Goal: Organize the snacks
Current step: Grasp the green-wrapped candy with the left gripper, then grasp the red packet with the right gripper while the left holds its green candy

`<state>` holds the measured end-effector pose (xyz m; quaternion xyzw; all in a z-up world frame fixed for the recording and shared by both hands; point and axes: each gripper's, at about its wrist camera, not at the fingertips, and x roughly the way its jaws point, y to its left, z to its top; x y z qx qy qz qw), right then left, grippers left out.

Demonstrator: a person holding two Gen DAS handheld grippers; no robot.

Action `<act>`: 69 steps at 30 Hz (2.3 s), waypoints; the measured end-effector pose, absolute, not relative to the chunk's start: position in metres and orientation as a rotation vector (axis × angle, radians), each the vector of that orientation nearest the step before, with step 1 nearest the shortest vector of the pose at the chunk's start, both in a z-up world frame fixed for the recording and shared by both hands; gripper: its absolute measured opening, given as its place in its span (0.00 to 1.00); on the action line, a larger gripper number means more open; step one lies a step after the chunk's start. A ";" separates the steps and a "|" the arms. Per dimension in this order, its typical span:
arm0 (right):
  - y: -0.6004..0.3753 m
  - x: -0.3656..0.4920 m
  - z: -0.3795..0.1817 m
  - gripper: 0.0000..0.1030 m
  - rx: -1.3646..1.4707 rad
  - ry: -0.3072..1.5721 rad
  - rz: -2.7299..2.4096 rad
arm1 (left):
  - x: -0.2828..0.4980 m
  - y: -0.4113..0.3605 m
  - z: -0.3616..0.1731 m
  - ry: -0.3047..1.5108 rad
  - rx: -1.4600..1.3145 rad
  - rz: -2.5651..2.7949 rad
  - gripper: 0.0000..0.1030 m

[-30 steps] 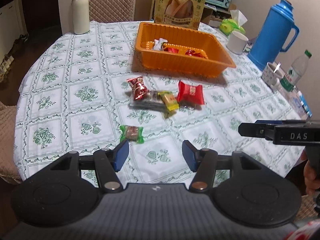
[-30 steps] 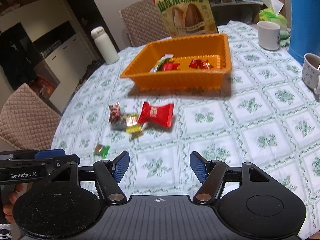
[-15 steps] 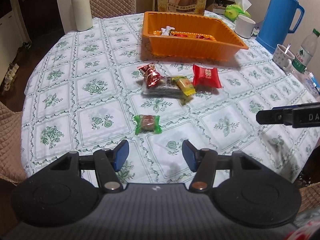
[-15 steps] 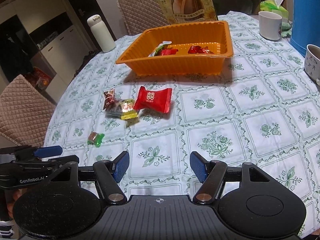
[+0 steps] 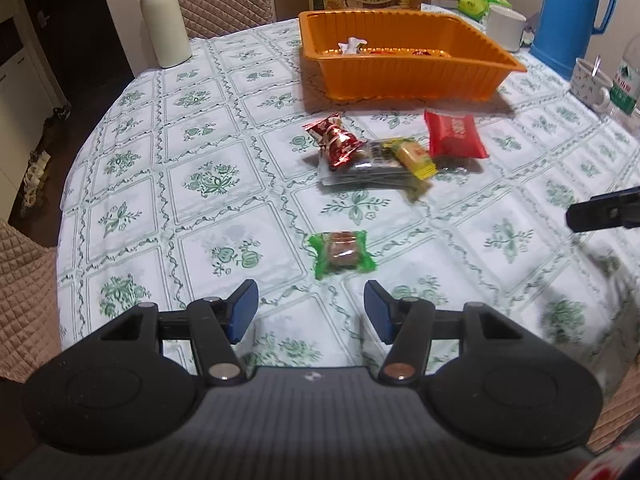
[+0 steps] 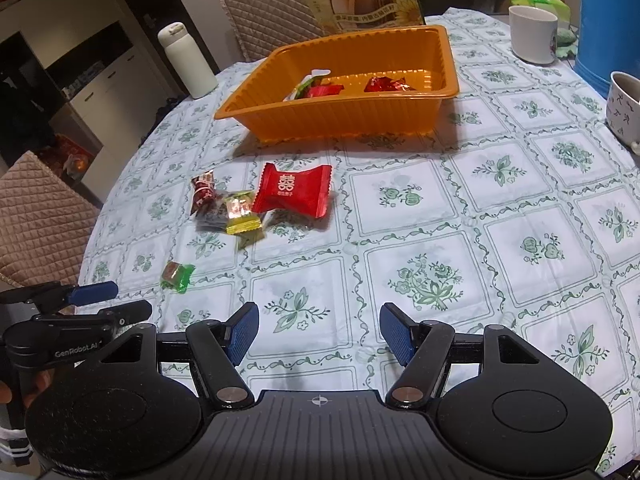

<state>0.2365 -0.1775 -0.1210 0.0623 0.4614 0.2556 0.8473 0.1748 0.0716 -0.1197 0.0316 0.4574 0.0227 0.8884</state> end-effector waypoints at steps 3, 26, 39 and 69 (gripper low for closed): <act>-0.178 0.238 -0.122 0.65 0.134 0.976 0.532 | 0.181 0.072 -0.126 0.952 0.099 0.034 0.53; -0.181 0.249 -0.130 0.65 0.164 1.007 0.479 | 0.225 0.066 -0.139 0.937 0.210 -0.081 0.53; -0.186 0.254 -0.134 0.65 0.180 1.020 0.452 | 0.239 0.070 -0.141 0.962 0.141 -0.169 0.29; -0.097 0.304 -0.124 0.65 -0.342 0.685 0.786 | 0.226 0.144 -0.122 0.948 -0.162 0.102 0.19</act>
